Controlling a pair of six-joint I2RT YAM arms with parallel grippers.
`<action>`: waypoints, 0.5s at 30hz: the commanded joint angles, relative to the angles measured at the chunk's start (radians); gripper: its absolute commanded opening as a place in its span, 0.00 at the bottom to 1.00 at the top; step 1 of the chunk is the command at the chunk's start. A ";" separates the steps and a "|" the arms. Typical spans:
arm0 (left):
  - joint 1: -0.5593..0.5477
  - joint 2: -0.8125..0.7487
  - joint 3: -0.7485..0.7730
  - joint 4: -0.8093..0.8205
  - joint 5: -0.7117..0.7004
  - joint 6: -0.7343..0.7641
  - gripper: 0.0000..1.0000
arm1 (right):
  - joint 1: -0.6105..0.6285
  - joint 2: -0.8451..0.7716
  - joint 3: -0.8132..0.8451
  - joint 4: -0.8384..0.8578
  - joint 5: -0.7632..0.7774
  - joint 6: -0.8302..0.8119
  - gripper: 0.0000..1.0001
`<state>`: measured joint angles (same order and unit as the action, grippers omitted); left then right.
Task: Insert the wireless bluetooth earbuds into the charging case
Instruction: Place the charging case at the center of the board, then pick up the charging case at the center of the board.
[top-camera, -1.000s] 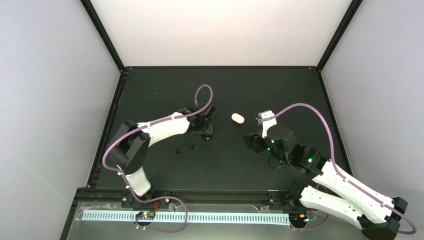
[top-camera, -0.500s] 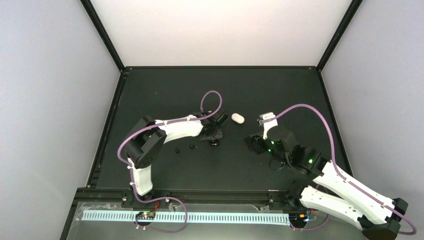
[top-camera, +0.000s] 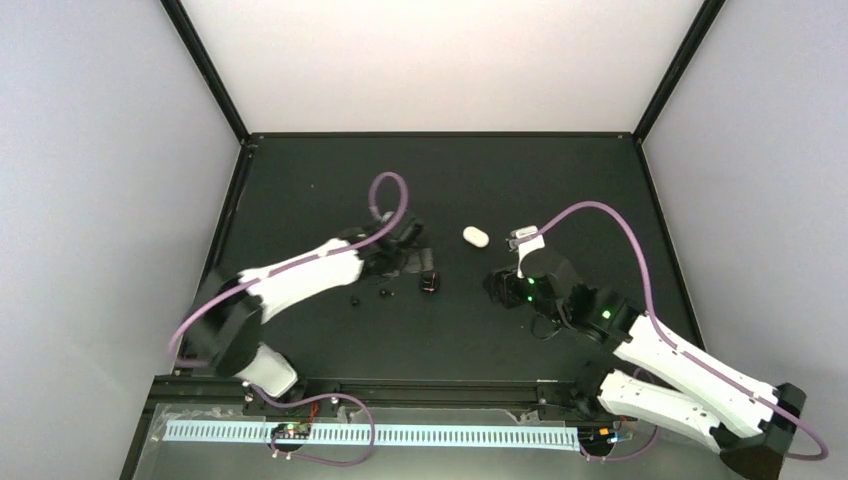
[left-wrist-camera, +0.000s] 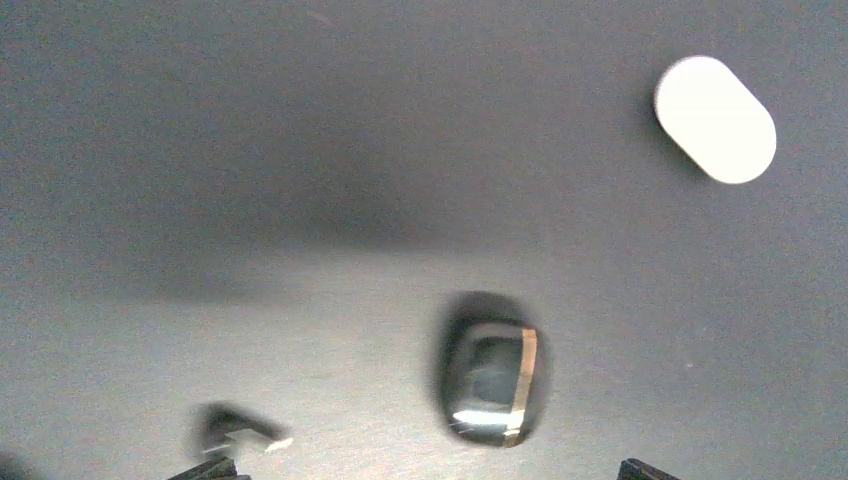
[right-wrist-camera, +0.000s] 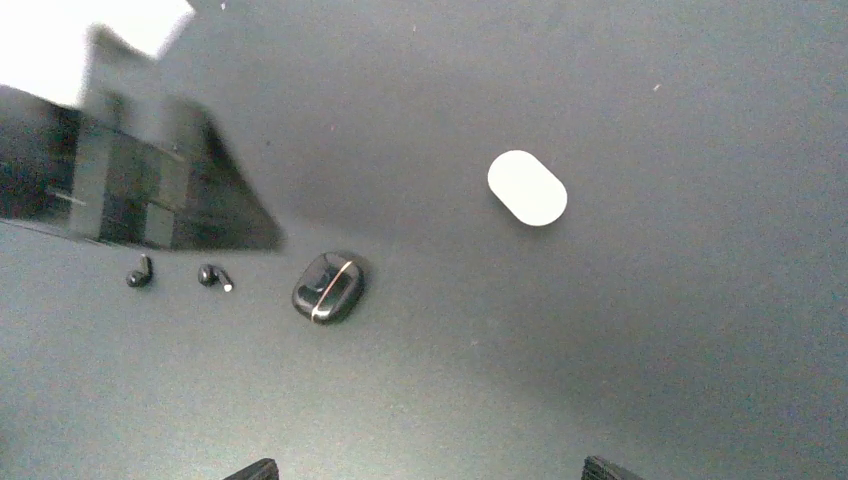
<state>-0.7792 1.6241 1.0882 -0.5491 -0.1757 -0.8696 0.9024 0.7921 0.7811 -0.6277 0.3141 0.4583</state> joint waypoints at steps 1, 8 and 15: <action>0.134 -0.315 -0.162 -0.032 -0.069 0.092 0.99 | -0.004 0.098 0.002 0.078 -0.068 0.064 0.79; 0.171 -0.743 -0.221 0.040 -0.162 0.534 0.99 | 0.002 0.458 0.008 0.320 -0.182 0.162 0.72; 0.169 -0.900 -0.306 0.132 -0.218 0.612 0.99 | 0.033 0.837 0.231 0.335 -0.101 0.221 0.71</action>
<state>-0.6079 0.7471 0.8387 -0.4599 -0.3527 -0.3527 0.9222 1.5105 0.9051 -0.3630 0.1741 0.6178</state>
